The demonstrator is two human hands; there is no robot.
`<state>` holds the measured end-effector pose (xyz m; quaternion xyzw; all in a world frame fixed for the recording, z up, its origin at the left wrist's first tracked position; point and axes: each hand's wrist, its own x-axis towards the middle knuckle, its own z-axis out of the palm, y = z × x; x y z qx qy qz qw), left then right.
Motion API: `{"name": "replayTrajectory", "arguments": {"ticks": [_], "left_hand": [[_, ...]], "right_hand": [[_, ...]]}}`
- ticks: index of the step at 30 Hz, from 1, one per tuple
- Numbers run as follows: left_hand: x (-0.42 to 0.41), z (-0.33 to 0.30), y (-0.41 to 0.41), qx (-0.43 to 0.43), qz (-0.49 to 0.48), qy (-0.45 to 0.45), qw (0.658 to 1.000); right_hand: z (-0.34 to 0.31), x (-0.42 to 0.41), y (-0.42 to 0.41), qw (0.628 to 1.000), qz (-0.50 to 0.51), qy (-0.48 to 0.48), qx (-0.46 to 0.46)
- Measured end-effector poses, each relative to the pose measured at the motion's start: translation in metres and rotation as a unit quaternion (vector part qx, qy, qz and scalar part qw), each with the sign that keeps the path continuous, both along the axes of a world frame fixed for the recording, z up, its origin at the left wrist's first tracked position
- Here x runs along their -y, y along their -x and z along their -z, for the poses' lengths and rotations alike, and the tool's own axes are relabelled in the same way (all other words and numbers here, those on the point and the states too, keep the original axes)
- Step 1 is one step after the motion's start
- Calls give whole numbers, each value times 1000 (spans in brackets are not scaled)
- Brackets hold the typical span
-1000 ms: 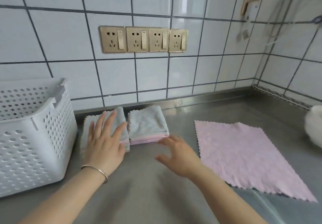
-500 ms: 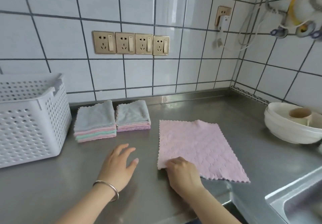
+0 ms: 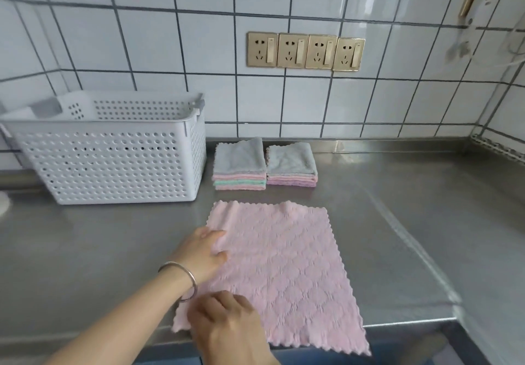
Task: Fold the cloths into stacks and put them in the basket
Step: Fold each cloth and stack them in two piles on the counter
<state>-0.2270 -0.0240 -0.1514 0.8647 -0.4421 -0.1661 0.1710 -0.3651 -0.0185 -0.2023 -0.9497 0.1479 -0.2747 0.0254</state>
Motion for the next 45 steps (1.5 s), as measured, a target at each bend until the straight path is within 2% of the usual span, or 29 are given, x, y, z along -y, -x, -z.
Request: {"name": "replayTrajectory", "arguments": {"ticks": [3, 5, 7, 8, 10, 11, 14, 16, 24, 26, 29, 31, 33, 35, 37, 40, 45], "left_hand": [[-6, 2, -14, 10, -42, -5, 999], [0, 1, -24, -8, -76, 20, 997], [11, -1, -38, -19, -105, 46, 993], [18, -3, -44, -16, -120, 59, 991], [33, -4, -53, 1, -145, 82, 986], [41, -3, -55, 11, -152, 89, 984], [61, 2, -54, 42, -163, 92, 981], [71, 6, -56, 47, -178, 105, 977], [71, 21, -76, 81, -183, 151, 968], [70, 20, -78, 78, -171, 137, 972], [58, 13, -72, 124, -104, 82, 983], [41, 5, -56, 149, -3, 18, 989], [19, -1, -29, 148, 118, -46, 981], [-8, -1, 0, 148, 209, -83, 963], [-32, 4, 19, 140, 255, -106, 951], [-58, 13, 29, 146, 265, -115, 946], [-82, 23, 27, 186, 284, -120, 933]], "right_hand": [[-25, 11, 14, 995, -69, -65, -40], [-47, 33, 29, 987, -60, -142, -41], [-59, 78, 30, 972, 46, -230, 14], [-61, 110, 28, 953, 147, -262, 32], [-62, 171, 30, 895, 347, -279, 1], [-61, 193, 31, 868, 408, -278, -45], [-52, 226, 27, 803, 484, -326, -120], [-49, 231, 19, 795, 484, -345, -118], [-48, 239, 10, 803, 495, -303, -135], [-49, 236, 8, 831, 477, -258, -128], [-56, 219, 13, 896, 398, -146, -131], [-62, 195, 22, 948, 279, -92, -127], [-64, 162, 36, 973, 161, -96, -138], [-56, 130, 52, 977, 80, -112, -160], [-45, 107, 69, 979, 37, -112, -165], [-27, 93, 93, 981, 12, -115, -155], [-16, 96, 129, 972, -7, -61, -228]]}}
